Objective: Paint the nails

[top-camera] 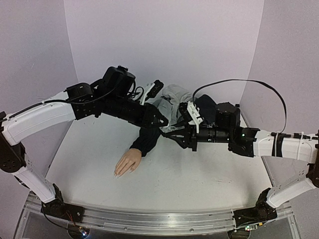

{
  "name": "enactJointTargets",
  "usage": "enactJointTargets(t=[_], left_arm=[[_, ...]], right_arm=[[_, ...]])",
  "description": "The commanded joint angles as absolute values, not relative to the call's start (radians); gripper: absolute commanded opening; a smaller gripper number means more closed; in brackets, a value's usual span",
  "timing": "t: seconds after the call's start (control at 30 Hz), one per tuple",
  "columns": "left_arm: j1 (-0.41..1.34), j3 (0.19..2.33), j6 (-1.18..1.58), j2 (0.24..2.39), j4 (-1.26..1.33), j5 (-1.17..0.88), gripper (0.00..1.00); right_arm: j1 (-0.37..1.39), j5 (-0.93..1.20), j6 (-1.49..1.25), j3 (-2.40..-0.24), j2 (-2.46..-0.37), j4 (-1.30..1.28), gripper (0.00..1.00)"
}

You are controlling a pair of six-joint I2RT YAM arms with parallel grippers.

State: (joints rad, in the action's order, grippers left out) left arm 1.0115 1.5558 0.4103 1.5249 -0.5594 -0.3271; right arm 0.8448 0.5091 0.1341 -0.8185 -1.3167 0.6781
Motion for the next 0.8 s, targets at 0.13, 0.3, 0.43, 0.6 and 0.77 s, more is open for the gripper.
enactJointTargets(t=[0.13,0.3,0.43,0.6,0.77], left_arm=[[1.026,1.662,0.444,1.57,-0.747,-0.194,0.0],[1.027,1.672,0.509,1.595,-0.827,-0.084,0.0],[1.026,1.696,0.554,1.644,-0.89,-0.037,0.0],[1.024,1.666,0.6,1.655,-0.902,0.03,0.0],[1.017,1.629,0.567,1.652,-0.898,0.007,0.0]], right_arm=[[0.895,0.296,0.125,-0.907,-1.376,0.782,0.0],[0.959,0.132,0.123,-0.918,-1.418,0.884,0.0],[1.011,-0.027,0.142,-0.954,-1.468,0.942,0.0],[1.039,-0.174,0.145,-0.96,-1.502,1.059,0.0],[1.036,-0.045,0.149,-0.974,-1.497,1.083,0.0]])
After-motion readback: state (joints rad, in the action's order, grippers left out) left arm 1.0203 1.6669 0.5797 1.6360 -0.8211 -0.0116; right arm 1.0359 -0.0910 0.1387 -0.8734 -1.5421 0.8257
